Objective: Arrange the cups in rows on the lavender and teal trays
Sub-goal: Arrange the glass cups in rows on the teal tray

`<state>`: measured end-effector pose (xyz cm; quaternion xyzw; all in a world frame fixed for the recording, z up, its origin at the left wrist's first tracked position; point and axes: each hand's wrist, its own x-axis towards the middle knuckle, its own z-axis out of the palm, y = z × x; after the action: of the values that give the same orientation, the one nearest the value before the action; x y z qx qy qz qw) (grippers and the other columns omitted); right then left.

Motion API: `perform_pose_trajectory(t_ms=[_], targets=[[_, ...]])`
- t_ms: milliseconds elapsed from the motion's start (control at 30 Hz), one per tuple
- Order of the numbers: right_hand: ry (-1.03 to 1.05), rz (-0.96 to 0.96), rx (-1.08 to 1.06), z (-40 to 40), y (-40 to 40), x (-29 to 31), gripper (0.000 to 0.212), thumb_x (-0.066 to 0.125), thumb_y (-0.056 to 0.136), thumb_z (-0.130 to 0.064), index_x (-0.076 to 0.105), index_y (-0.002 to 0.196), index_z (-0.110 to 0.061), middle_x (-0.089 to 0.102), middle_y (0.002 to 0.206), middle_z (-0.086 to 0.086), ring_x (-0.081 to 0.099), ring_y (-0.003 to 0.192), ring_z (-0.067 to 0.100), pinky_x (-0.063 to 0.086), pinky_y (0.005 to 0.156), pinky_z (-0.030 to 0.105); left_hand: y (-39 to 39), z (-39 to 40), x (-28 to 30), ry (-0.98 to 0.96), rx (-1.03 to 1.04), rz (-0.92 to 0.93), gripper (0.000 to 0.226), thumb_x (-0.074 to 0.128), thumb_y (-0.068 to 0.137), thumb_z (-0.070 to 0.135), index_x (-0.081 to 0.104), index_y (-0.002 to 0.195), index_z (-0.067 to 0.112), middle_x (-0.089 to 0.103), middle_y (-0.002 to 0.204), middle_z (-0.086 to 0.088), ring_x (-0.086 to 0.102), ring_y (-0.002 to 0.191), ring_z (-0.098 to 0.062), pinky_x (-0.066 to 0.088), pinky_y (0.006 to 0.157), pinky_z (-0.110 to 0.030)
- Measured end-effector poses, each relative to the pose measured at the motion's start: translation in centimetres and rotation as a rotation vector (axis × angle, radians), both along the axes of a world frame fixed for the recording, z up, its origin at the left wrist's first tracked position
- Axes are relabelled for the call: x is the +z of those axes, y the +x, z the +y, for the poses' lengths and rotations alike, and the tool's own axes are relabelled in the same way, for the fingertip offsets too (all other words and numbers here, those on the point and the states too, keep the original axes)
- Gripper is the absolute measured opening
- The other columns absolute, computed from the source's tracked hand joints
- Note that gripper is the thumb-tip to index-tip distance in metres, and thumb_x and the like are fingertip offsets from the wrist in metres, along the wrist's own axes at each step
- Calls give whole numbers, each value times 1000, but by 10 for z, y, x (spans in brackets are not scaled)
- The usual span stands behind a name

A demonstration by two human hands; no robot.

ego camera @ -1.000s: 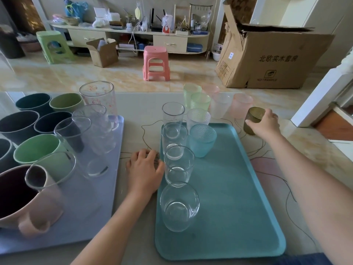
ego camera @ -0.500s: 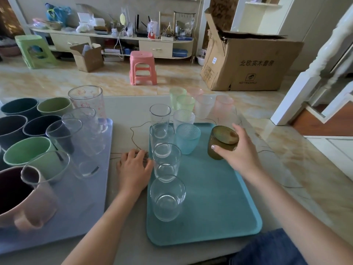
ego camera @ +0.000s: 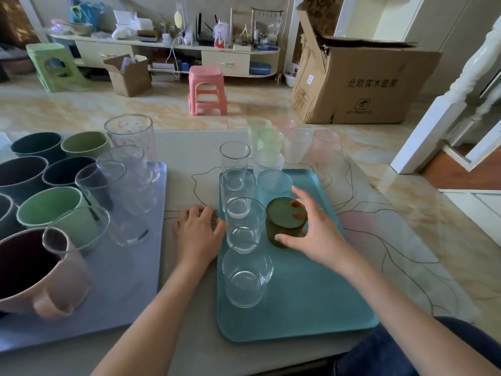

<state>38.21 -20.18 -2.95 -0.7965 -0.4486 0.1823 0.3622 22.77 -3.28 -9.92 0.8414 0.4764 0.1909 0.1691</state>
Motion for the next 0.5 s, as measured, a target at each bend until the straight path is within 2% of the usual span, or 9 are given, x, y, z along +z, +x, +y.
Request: perform_pose_trajectory(t_ms=[67, 133, 200, 267, 333, 367, 433, 500], targets=[[-24, -36, 21, 0, -1, -1, 102, 80, 71, -29, 12, 147, -35, 33, 148, 1, 32, 135, 9, 24, 106, 19, 0, 0, -1, 2, 2, -7, 47, 34, 83, 47, 60, 113, 22, 55, 118, -5, 40, 115, -28, 32, 98, -42], [-35, -63, 34, 1, -2, 0, 102, 79, 73, -31, 9, 147, -37, 32, 149, 2, 31, 135, 9, 25, 103, 18, 0, 0, -1, 1, -1, -7, 45, 34, 84, 45, 60, 113, 23, 54, 119, -4, 40, 115, -27, 31, 98, -41], [-43, -67, 38, 1, -1, 1, 102, 78, 73, -32, 7, 147, -37, 31, 149, 2, 30, 136, 9, 27, 106, 20, 0, -1, 1, -36, 1, -82, 49, 29, 81, 44, 62, 110, 22, 55, 116, -4, 42, 113, -26, 31, 97, -40], [-51, -69, 46, 2, -1, 3, 103, 78, 74, -33, 6, 148, -37, 29, 150, 2, 30, 136, 9, 29, 109, 23, -4, -2, 8, -119, 16, -343, 52, 27, 77, 48, 61, 102, 19, 55, 108, -2, 46, 105, -23, 35, 93, -37], [-58, -79, 57, 3, 0, 4, 103, 78, 74, -33, 6, 148, -38, 29, 150, 1, 30, 136, 9, 26, 106, 20, -10, -6, 23, -146, 38, -585, 43, 29, 75, 53, 51, 80, 16, 48, 86, 2, 46, 83, -18, 36, 76, -32], [-59, -83, 60, 3, 0, 4, 103, 78, 74, -33, 6, 148, -37, 29, 150, 1, 30, 136, 9, 25, 105, 18, -11, -9, 33, -149, 41, -610, 41, 31, 76, 55, 43, 70, 16, 43, 73, 4, 41, 72, -17, 32, 66, -32], [-57, -79, 58, 4, 1, 3, 103, 78, 73, -32, 8, 148, -36, 30, 150, 2, 31, 135, 9, 26, 107, 20, -11, -11, 50, -179, -3, -501, 44, 37, 78, 58, 35, 63, 16, 39, 59, 4, 36, 59, -17, 27, 55, -33], [-51, -67, 55, 3, 1, 3, 103, 79, 73, -32, 9, 148, -36, 31, 149, 3, 32, 135, 9, 30, 111, 27, -8, -12, 59, -197, -58, -322, 41, 44, 74, 57, 38, 64, 17, 45, 57, 4, 40, 57, -17, 29, 53, -31]])
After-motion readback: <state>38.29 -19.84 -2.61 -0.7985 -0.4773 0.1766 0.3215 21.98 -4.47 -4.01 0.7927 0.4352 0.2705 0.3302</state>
